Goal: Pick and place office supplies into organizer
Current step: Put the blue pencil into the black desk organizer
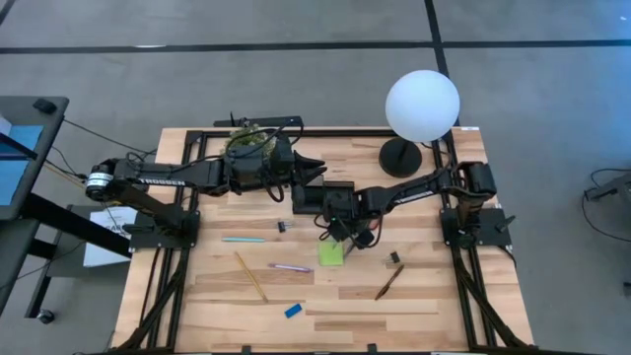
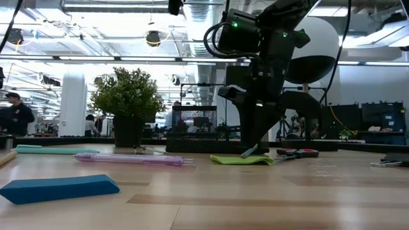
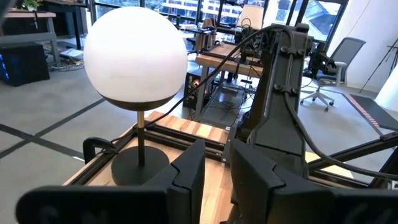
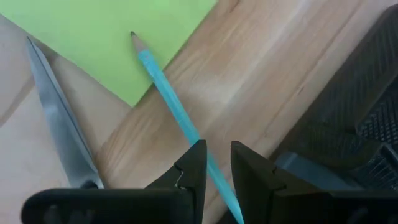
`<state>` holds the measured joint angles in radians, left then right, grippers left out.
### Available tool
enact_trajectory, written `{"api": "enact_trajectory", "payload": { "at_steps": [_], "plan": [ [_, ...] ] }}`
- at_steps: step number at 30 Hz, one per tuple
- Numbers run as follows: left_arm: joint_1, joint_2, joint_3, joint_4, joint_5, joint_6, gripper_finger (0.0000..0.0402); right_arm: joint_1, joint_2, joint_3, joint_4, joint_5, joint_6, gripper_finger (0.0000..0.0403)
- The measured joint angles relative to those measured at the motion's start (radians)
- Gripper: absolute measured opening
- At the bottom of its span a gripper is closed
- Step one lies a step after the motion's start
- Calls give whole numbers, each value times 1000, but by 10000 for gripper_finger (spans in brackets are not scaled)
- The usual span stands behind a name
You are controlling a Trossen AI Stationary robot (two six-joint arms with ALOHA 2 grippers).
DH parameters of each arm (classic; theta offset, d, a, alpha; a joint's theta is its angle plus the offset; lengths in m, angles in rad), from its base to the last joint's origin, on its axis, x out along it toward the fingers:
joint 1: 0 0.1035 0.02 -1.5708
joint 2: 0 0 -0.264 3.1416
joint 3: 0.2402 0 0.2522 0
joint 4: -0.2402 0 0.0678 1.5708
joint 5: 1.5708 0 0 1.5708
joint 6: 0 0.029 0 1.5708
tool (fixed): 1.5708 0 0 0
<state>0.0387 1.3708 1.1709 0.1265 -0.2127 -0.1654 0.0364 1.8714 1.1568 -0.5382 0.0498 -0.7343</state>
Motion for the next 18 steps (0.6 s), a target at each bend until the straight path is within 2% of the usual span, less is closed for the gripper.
{"api": "enact_trajectory", "payload": {
  "at_steps": [14,18],
  "plan": [
    [0,0,0,-3,0,3,67,0,-1,0,-7,-52,-60,65],
    [0,0,0,-4,0,3,67,-13,49,2,18,-54,-62,65]
  ]
}}
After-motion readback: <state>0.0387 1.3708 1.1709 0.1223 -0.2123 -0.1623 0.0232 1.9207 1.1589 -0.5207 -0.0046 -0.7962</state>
